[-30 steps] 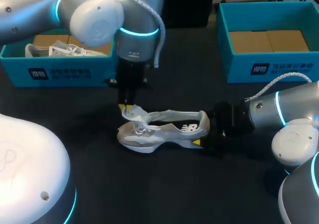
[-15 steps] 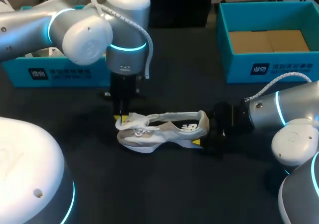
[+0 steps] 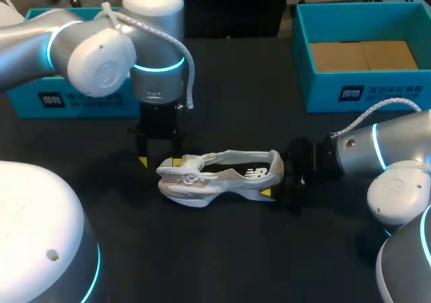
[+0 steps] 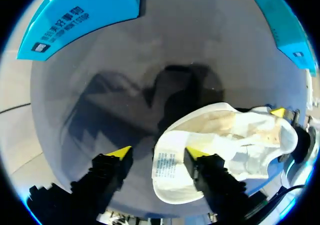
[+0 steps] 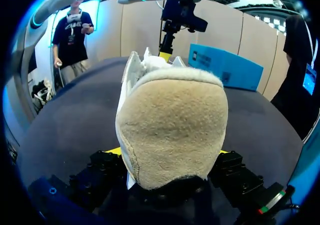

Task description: Take the shoe out of the shoebox, open the shoe tongue, remove and reinsert the insole, then place the shoe into the shoebox

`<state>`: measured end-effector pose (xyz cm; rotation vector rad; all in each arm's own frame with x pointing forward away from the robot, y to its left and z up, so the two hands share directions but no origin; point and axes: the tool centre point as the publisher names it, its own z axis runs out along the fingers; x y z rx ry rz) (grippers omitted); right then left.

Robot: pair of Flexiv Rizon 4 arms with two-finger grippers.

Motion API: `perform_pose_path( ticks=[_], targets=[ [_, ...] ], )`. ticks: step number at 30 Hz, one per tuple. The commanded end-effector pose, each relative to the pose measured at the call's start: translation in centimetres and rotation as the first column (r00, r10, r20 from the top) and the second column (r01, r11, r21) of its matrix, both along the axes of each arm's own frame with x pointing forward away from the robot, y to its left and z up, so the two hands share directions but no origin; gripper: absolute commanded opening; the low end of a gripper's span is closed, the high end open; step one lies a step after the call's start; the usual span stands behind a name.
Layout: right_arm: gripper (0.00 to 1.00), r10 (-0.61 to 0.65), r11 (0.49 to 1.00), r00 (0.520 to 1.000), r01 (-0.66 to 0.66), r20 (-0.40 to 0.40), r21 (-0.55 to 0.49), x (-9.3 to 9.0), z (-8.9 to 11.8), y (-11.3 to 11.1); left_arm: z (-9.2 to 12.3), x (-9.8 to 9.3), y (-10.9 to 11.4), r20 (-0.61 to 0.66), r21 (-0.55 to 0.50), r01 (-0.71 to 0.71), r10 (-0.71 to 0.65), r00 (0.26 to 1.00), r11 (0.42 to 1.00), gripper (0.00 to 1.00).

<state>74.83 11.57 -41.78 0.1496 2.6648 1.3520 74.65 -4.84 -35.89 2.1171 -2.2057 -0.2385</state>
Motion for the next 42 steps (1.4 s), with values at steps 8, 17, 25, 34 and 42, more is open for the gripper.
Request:
perform_pose_path(
  ticks=[8,17,25,34,42],
  targets=[
    [0.0,-0.001,1.0,1.0,0.001,0.001,-0.003,-0.1,0.1,0.0,4.5,-1.0,0.6,0.121,-0.188,0.267,-0.248,0.961,0.945,1.0],
    [0.0,-0.001,1.0,1.0,0.001,0.001,-0.003,-0.1,0.1,0.0,6.9,-0.8,-0.2,0.267,-0.171,0.629,-0.579,0.771,0.759,1.0],
    [0.0,-0.001,1.0,1.0,0.001,0.001,-0.003,-0.1,0.1,0.0,9.8,-0.3,-0.6,0.33,-0.153,0.92,-0.859,0.392,0.361,1.0],
    [0.0,-0.001,1.0,1.0,0.001,0.001,-0.003,-0.1,0.1,0.0,12.4,-0.2,-2.6,0.409,-0.07,0.993,-0.904,0.12,0.1,1.0],
    [0.0,-0.001,1.0,1.0,0.001,0.001,-0.003,-0.1,0.1,0.0,13.3,-1.6,-5.9,0.441,-0.063,0.998,-0.897,0.039,0.012,0.02]
  ],
)
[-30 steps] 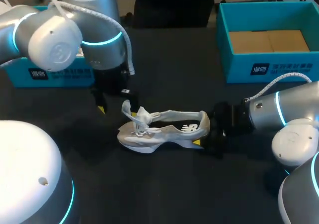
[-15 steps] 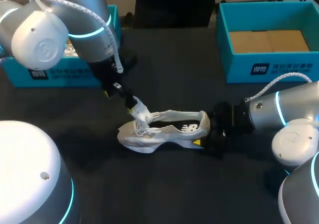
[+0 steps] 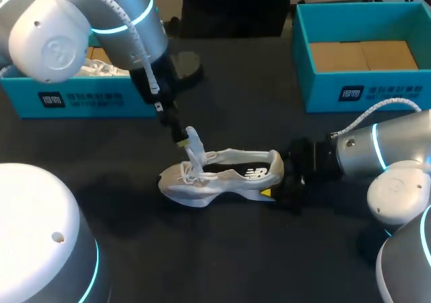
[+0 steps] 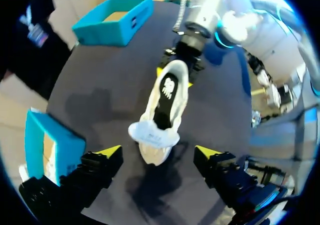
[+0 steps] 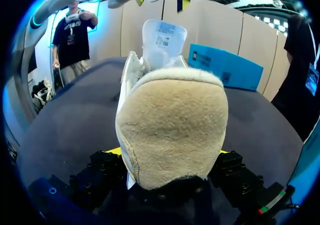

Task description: Take the shoe out of the shoebox, open the shoe tongue, remove and reinsert the insole, then place the shoe into the shoebox

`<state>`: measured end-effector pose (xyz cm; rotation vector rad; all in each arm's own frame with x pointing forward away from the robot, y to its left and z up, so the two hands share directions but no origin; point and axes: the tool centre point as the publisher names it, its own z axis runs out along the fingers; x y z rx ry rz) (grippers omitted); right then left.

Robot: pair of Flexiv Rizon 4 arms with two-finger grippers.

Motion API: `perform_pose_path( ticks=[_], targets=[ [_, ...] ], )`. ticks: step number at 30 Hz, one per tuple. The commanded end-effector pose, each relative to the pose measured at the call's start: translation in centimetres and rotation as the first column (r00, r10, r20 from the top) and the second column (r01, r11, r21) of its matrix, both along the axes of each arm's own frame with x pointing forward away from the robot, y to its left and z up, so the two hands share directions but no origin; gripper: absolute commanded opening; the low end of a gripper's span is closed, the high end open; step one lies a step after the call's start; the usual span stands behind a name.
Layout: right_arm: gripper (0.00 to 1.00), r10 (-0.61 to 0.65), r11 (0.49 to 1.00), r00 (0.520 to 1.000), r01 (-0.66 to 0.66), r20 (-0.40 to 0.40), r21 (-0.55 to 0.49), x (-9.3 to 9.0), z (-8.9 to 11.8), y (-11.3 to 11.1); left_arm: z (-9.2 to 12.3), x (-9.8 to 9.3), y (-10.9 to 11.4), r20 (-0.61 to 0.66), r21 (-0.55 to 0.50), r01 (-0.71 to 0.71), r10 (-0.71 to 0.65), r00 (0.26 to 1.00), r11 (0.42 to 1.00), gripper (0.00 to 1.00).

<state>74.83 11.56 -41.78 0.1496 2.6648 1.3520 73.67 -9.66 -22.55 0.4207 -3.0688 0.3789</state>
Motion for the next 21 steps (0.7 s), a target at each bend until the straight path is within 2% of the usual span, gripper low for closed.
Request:
perform_pose_path(
  ticks=[1,8,21],
  targets=[
    [0.0,-0.001,1.0,1.0,0.001,0.001,-0.003,-0.1,0.1,0.0,-0.1,-0.8,-1.5,0.074,-0.041,0.275,-0.271,0.96,0.961,0.0],
    [0.0,-0.001,1.0,1.0,0.001,0.001,-0.003,-0.1,0.1,0.0,0.4,-2.0,-4.0,0.054,-0.044,0.338,-0.336,0.94,0.94,0.0],
    [0.0,-0.001,1.0,1.0,0.001,0.001,-0.003,-0.1,0.1,0.0,0.4,-2.0,-4.0,0.054,-0.044,0.338,-0.336,0.94,0.94,0.0]
  ],
)
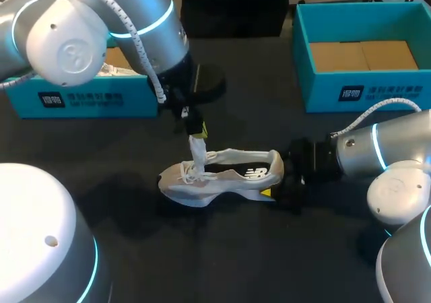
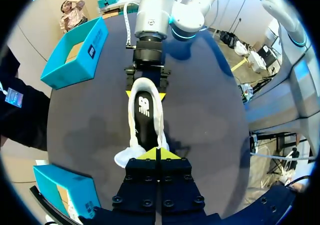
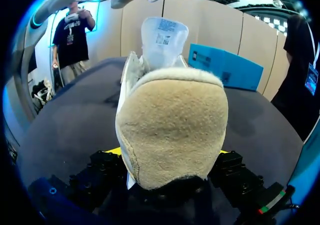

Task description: Take the shoe out of the shoebox, open the shoe tongue, remove and reinsert the insole, then place the shoe into the shoebox

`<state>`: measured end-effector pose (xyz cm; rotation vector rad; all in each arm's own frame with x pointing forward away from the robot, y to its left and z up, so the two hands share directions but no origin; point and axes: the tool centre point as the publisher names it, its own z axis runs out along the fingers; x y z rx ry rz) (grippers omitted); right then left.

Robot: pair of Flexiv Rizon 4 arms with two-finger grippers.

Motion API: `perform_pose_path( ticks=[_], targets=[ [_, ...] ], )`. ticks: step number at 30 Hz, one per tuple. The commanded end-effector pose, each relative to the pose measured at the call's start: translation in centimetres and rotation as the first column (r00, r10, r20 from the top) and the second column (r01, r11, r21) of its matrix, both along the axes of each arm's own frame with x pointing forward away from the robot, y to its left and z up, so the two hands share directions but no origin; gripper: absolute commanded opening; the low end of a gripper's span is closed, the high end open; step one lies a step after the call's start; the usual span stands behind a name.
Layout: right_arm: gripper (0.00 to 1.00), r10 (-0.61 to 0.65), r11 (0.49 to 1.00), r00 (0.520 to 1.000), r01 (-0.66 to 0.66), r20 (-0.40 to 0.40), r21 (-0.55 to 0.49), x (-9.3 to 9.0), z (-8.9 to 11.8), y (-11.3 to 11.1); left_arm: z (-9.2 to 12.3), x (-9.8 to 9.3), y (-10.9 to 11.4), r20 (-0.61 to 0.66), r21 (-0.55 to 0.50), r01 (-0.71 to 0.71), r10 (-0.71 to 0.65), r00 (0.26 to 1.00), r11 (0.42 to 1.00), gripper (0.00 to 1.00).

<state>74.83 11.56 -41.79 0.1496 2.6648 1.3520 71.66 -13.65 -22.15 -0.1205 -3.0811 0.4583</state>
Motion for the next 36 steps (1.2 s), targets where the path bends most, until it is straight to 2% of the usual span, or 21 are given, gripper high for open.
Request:
perform_pose_path(
  ticks=[1,14,16,26,36],
  targets=[
    [0.0,-0.001,1.0,1.0,0.001,0.001,-0.003,-0.1,0.1,0.0,0.0,0.0,0.0,-0.001,0.0,0.0,0.0,1.0,1.0,0.0],
    [0.0,-0.001,1.0,1.0,0.001,0.001,-0.003,-0.1,0.1,0.0,0.0,0.0,0.0,-0.001,0.0,0.0,0.0,1.0,1.0,0.0],
    [0.0,-0.001,1.0,1.0,0.001,0.001,-0.003,-0.1,0.1,0.0,-0.4,-0.3,-0.3,0.042,0.016,0.007,-0.008,0.999,1.0,0.0],
    [0.0,-0.001,1.0,1.0,0.001,0.001,-0.003,-0.1,0.1,0.0,-1.7,-0.3,-2.9,0.019,0.007,0.083,-0.084,0.996,0.996,0.0],
    [0.0,-0.001,1.0,1.0,0.001,0.001,-0.003,-0.1,0.1,0.0,-5.0,-0.4,-7.4,0.038,0.016,0.142,-0.142,0.989,0.99,0.0]
  ],
)
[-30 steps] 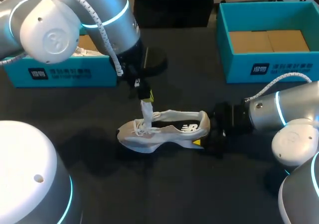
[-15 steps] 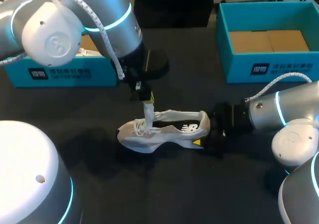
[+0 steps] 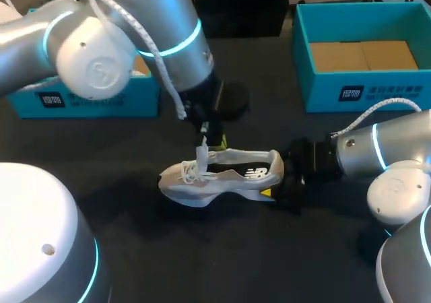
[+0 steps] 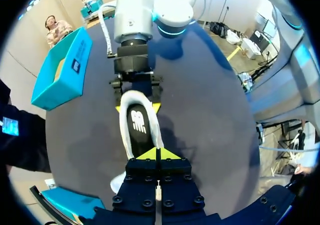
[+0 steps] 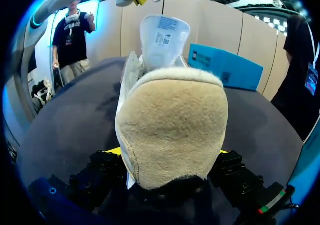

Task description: Take the shoe out of the shoebox, open the shoe tongue, remove and reinsert the insole, then place the shoe into the shoebox

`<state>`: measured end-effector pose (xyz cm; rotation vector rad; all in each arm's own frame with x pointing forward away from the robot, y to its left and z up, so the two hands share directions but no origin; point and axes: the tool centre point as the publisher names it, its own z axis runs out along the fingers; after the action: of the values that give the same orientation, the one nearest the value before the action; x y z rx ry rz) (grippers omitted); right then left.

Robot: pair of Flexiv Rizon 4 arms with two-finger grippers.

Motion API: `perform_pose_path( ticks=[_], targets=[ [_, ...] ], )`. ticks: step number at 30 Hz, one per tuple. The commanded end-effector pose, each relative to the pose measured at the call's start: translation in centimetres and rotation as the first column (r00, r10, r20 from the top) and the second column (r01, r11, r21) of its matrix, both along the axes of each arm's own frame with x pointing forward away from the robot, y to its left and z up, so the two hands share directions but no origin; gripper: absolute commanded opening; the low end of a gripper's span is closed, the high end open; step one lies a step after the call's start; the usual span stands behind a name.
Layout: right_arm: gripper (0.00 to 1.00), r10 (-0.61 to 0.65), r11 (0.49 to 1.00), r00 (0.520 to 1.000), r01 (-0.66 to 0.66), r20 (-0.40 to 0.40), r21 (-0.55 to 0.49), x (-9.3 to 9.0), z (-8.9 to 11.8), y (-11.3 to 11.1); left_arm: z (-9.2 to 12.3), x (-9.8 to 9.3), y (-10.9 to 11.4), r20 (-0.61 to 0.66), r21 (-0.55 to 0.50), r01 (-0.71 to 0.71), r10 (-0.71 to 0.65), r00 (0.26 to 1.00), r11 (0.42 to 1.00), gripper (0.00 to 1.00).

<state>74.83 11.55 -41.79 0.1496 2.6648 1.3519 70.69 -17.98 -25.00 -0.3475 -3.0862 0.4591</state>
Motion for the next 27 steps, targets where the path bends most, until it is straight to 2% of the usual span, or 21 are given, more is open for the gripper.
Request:
perform_pose_path(
  ticks=[1,14,27],
  targets=[
    [0.0,-0.001,1.0,1.0,0.001,0.001,-0.002,-0.1,0.1,0.0,-2.5,0.5,-3.5,-0.009,0.018,0.012,-0.011,1.0,1.0,0.0],
    [0.0,-0.001,1.0,1.0,0.001,0.001,-0.002,-0.1,0.1,0.0,-6.9,1.3,-6.6,0.03,0.065,0.021,-0.023,0.999,0.998,0.0],
    [0.0,-0.001,1.0,1.0,0.001,0.001,-0.002,-0.1,0.1,0.0,-9.9,3.6,-5.3,-0.009,0.124,0.025,-0.024,1.0,0.992,0.0]
  ],
)
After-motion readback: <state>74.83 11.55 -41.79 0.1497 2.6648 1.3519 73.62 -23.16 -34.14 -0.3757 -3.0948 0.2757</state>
